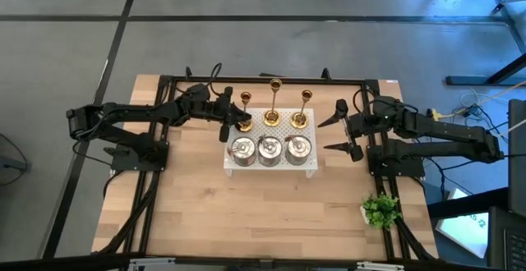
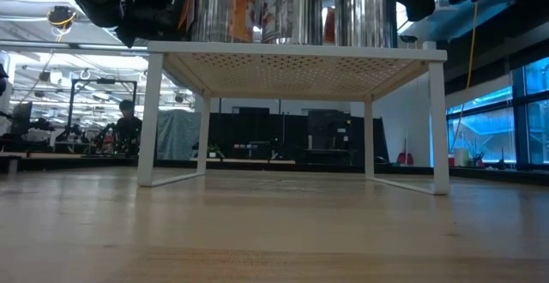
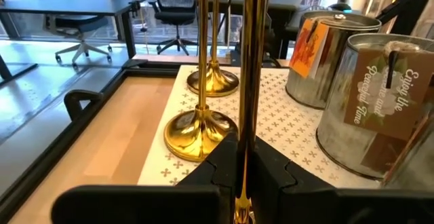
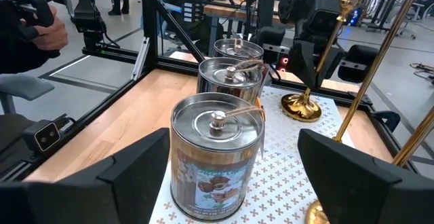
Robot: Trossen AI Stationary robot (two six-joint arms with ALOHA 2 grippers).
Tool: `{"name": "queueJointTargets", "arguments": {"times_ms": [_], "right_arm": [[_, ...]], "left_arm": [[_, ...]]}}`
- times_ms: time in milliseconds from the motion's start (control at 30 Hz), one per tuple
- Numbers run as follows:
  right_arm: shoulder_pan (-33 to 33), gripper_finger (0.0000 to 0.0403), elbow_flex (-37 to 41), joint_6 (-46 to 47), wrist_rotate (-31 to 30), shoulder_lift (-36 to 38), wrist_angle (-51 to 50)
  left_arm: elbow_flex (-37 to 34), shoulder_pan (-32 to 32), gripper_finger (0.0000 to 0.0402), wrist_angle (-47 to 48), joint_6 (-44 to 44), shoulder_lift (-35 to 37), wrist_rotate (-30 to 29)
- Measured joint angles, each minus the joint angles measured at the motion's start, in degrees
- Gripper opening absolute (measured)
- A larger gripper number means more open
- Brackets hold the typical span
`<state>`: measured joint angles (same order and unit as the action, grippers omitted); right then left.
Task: Pick & Place candle stick holders
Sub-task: Put the gold candle holder on the shelf aligned with the other gold candle holders, then adjust the silver scented candles on the shelf
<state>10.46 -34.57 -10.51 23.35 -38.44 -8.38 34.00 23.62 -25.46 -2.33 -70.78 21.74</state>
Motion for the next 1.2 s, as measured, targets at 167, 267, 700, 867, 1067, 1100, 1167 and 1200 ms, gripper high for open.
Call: {"name": "queueJointTargets", "arguments": {"times_ms": [167,267,700,867,1067,1100,1167,1200], "right_arm": [[0.0,0.0328,0.0,0.0,0.2,0.0,0.0],[0.0,0.0328,0.0,-0.4,1.9,0.0,0.0],[0.0,0.0328,0.0,-0.6,2.4,-0.1,0.0],[0.0,0.0328,0.0,-0.6,2.4,-0.1,-0.1],[0.0,0.0328,0.0,-0.7,2.4,-0.1,-0.3],[0.0,0.0328,0.0,-0.7,2.4,-0.1,-0.3],[0.0,0.0328,0.0,-0.7,2.4,-0.1,-0.3],[0.0,0.0328,0.0,-0.7,2.4,-0.1,-0.4]], "left_arm": [[0.0,0.0,0.0019,-0.1,-0.4,0.0,0.0],[0.0,0.0,0.0021,0.0,-0.4,0.0,0.0],[0.0,0.0,0.0082,0.0,-0.4,1.8,-1.3],[0.0,0.0,0.0107,1.1,0.0,1.8,-1.7],[0.0,0.1,0.0135,2.6,0.1,3.4,-3.8],[0.0,0.1,0.0140,2.8,0.1,3.8,-3.7],[0.0,0.0,0.0149,3.6,0.1,4.8,-3.7],[0.0,0.0,0.0154,4.1,0.1,5.4,-3.8]]}}
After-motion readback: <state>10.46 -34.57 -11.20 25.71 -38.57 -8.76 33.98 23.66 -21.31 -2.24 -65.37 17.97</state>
